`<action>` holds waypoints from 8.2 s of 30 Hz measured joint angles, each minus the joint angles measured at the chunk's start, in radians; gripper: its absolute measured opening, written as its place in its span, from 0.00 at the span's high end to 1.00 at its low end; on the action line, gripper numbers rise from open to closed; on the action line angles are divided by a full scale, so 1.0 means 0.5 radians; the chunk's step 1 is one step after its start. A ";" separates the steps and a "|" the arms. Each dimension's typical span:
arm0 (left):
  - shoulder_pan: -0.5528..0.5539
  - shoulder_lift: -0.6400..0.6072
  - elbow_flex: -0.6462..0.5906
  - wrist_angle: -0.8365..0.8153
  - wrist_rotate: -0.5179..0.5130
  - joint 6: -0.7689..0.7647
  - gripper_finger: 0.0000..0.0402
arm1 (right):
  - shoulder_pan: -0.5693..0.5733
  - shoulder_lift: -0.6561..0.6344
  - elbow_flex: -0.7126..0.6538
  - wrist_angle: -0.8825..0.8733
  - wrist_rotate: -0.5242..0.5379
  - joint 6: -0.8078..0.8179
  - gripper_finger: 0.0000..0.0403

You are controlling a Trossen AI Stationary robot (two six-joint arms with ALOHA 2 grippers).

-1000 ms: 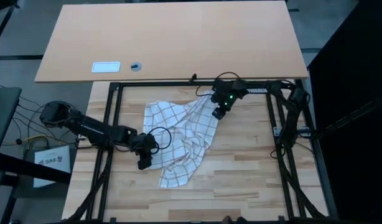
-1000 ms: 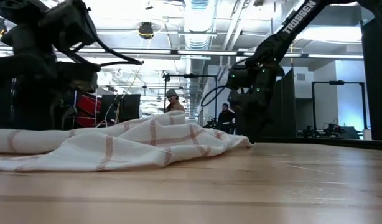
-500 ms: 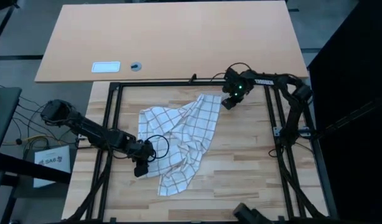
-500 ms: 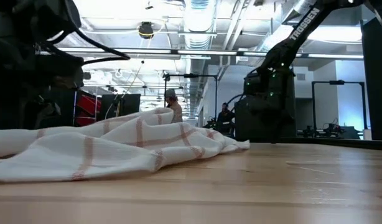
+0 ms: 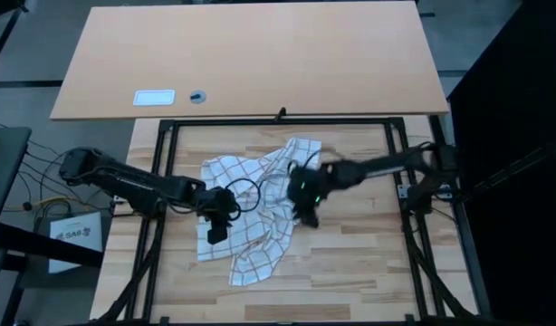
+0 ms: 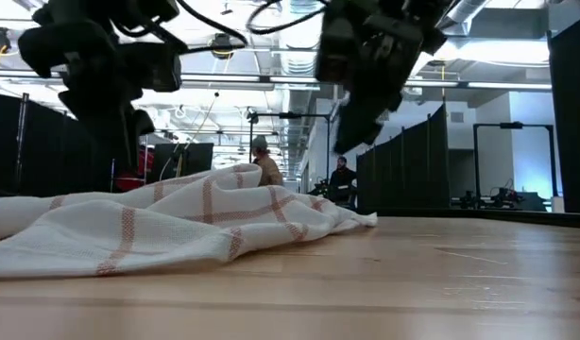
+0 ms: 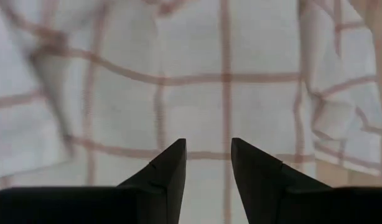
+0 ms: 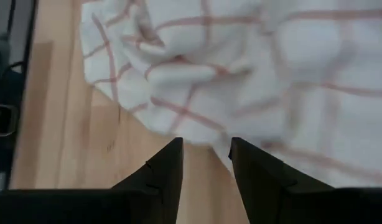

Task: Roll towel
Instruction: Prepare the white patterned towel

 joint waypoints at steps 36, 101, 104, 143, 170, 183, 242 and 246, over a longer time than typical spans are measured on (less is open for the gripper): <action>0.110 0.507 0.003 0.208 -0.122 0.128 0.72 | 0.561 0.479 0.313 -0.293 0.267 0.099 1.00; -0.759 0.465 0.414 -0.850 -0.274 -0.253 1.00 | 0.360 -0.068 0.215 -0.327 0.325 0.084 1.00; -0.647 0.343 0.537 -0.864 -0.079 -0.215 1.00 | 0.426 -0.068 0.215 -0.241 0.315 0.084 1.00; 0.297 -0.342 0.381 -1.196 0.007 -0.679 0.60 | 0.660 -0.067 -0.030 0.040 0.317 0.428 1.00; -0.620 -0.518 -0.735 0.309 -0.478 -1.908 0.65 | 0.590 -0.070 -0.170 0.071 0.196 0.201 1.00; -0.646 -0.521 -0.704 0.708 -0.362 -1.733 1.00 | 0.539 -0.070 -0.168 -0.021 0.194 0.204 1.00; -1.207 -0.409 -0.032 1.296 -0.280 -1.726 1.00 | 0.287 -0.070 -0.139 -0.104 0.241 0.239 1.00; -1.366 -0.299 0.067 1.389 -0.296 -1.859 1.00 | 0.217 -0.070 -0.100 -0.105 0.241 0.193 1.00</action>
